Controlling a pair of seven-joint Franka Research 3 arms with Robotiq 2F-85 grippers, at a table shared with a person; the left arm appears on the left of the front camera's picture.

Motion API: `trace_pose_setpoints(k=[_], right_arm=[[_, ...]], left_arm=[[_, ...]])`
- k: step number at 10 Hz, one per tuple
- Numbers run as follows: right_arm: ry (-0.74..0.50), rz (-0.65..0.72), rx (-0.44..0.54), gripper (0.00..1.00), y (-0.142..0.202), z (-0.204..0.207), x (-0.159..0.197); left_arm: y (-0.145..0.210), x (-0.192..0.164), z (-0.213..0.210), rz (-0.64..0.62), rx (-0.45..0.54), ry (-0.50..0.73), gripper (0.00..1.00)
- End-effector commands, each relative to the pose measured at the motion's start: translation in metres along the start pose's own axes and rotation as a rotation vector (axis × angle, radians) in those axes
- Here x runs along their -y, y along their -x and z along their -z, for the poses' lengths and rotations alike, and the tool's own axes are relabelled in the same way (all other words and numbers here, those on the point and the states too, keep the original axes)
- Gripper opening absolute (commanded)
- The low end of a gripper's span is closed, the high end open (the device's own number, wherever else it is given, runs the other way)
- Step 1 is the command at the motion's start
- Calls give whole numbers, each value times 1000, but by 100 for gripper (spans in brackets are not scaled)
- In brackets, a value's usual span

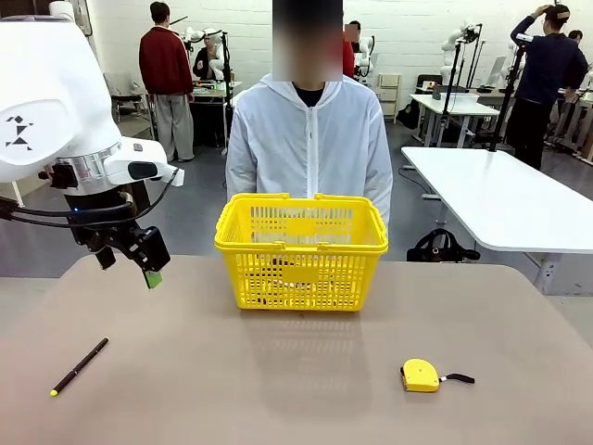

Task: Place the items the person wants into the basket.
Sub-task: Pick up the item the person points to and place it in the Market Basket.

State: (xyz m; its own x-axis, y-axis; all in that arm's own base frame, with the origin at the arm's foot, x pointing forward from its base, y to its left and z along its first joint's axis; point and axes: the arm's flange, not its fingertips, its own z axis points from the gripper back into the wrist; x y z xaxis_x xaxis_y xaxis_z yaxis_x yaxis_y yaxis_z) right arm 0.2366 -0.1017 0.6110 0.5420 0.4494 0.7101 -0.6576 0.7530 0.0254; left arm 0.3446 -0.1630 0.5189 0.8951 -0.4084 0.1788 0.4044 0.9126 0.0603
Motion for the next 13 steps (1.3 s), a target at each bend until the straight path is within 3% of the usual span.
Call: trace_pose_setpoints(k=[1, 3, 5, 7, 9, 13], right_arm=[[-3, 4, -8, 100, -1, 0, 1], [-3, 4, -8, 100, -1, 0, 1], [-3, 4, -8, 100, -1, 0, 1], [-3, 4, -8, 100, -1, 0, 1], [-3, 4, -8, 100, -1, 0, 1], [-3, 4, -8, 100, -1, 0, 1]], left_arm=[[0, 0, 0, 0, 0, 0, 100], [68, -64, -46, 181, 65, 303, 100], [108, -124, -78, 308, 206, 456, 100], [140, -167, -99, 373, 333, 514, 100], [165, -196, -110, 336, 474, 527, 100], [168, -205, -110, 286, 558, 560, 100]])
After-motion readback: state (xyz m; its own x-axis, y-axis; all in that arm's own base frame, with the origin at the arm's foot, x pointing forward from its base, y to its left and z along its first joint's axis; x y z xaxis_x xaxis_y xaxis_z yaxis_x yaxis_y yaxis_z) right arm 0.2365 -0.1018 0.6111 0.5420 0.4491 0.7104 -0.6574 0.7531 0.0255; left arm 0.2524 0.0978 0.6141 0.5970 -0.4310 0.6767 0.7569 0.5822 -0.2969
